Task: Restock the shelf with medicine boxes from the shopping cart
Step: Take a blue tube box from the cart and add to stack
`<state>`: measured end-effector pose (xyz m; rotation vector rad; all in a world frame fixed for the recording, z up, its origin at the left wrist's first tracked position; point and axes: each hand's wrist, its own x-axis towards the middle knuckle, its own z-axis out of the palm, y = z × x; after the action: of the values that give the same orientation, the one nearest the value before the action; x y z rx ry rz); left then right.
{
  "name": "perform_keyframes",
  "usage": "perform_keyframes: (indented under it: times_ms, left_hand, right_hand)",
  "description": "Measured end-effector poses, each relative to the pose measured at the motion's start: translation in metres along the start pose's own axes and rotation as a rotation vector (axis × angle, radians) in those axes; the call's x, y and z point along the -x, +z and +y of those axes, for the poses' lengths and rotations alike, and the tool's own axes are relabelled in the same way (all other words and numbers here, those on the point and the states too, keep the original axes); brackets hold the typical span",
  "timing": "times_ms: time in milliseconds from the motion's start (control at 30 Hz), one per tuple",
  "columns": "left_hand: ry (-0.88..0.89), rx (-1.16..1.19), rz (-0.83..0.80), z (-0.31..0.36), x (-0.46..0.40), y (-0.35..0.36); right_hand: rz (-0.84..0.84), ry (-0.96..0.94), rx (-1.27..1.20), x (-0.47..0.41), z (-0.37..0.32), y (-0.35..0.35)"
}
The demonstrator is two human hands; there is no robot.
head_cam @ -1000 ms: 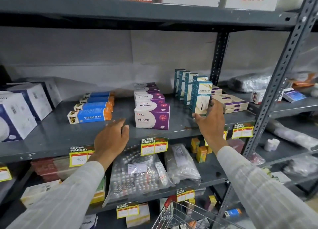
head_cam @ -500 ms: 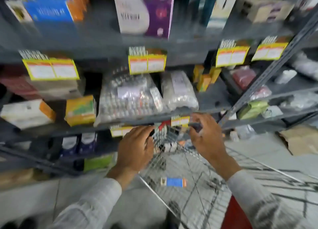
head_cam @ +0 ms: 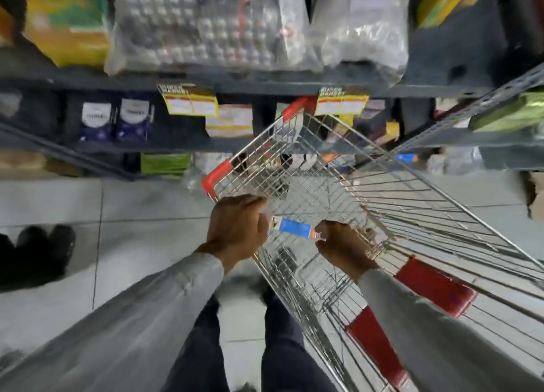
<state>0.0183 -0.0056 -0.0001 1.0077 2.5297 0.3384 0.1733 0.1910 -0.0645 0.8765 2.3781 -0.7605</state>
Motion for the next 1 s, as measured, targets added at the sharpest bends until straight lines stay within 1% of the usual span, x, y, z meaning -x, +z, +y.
perform_keyframes:
  times_ms: [67, 133, 233, 333, 400, 500, 667, 733, 833, 933, 1000]
  left_hand:
    - [-0.029, -0.011, 0.0, -0.001, -0.004, 0.004]
    - [-0.044, -0.028, -0.017, 0.001, -0.008, 0.004]
    - [-0.061, -0.023, 0.014, -0.001, -0.01, 0.008]
    - [-0.062, -0.008, 0.054, -0.006, -0.009, 0.014]
    - [-0.057, 0.018, 0.082, -0.009, -0.011, 0.016]
    - [-0.043, 0.044, 0.115, -0.01, -0.01, 0.017]
    - [-0.051, 0.061, 0.108, -0.006, -0.007, 0.017]
    - [-0.044, 0.048, 0.085, -0.005, -0.006, 0.017]
    - [-0.022, 0.048, 0.018, -0.005, -0.003, 0.012]
    - [-0.033, 0.15, -0.03, 0.0, 0.003, -0.008]
    - [-0.035, 0.215, 0.031, 0.006, 0.007, -0.033]
  right_hand:
    - [-0.025, -0.012, 0.014, -0.016, 0.011, 0.021]
    - [-0.016, -0.033, 0.04, -0.031, 0.017, 0.042]
    - [0.095, -0.086, 0.119, -0.053, 0.022, 0.073]
    - [0.099, -0.121, 0.178, -0.073, 0.033, 0.102]
    - [0.124, -0.133, 0.186, -0.081, 0.038, 0.115]
    - [0.208, -0.139, 0.15, -0.078, 0.039, 0.122]
    - [0.295, -0.168, 0.039, -0.053, 0.031, 0.099]
    - [0.318, -0.181, 0.013, -0.038, 0.025, 0.081]
    - [0.356, -0.142, -0.032, -0.009, 0.013, 0.049]
    - [0.439, -0.127, -0.069, 0.026, -0.001, 0.011]
    - [0.529, -0.116, -0.079, 0.052, -0.017, -0.021]
